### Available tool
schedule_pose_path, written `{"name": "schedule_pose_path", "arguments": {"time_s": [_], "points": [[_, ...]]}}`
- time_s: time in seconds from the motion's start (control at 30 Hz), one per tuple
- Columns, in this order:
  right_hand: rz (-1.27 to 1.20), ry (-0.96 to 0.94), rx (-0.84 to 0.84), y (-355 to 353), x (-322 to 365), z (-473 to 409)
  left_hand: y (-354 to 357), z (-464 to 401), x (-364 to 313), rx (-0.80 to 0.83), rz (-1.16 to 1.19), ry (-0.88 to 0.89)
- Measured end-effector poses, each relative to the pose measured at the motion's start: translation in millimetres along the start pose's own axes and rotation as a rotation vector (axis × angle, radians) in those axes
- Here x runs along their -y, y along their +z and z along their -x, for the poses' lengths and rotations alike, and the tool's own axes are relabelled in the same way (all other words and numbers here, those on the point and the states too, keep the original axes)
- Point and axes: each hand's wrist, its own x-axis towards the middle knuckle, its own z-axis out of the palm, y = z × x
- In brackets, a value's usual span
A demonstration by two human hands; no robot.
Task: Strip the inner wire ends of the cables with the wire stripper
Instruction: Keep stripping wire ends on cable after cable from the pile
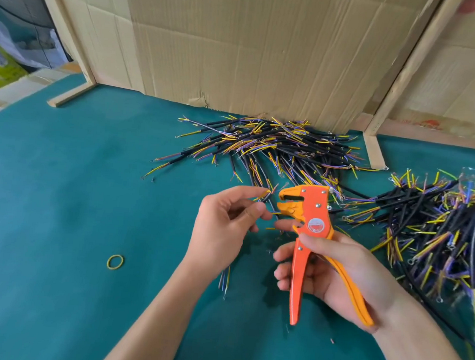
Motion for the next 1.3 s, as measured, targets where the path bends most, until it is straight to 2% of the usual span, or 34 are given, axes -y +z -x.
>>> {"name": "schedule_pose_path", "arguments": {"time_s": [0.27,0.5,0.73,0.9,1.03,1.17,1.3], "points": [[0.028,-0.052,0.05,4,1,4,2,1,-2,-0.06,-0.213,0.022],[0.049,-0.059,0.062,6,1,5,4,3,-4,-0.096,-0.277,0.017],[-0.001,-0.1,-0.036,9,2,3,6,3,-4,-0.102,-0.267,0.028],[-0.044,-0.128,-0.024,13,-3,2,8,3,-2,-0.104,-0.211,0.01],[-0.172,-0.123,-0.025,8,1,3,5,1,2,-0.153,-0.129,-0.021],[-0.079,-0.093,-0.031,-1,7,8,3,-1,4,-0.222,-0.065,-0.04],[-0.011,-0.036,0.033,4,3,8,5,1,3,-0.236,-0.126,0.0]]}}
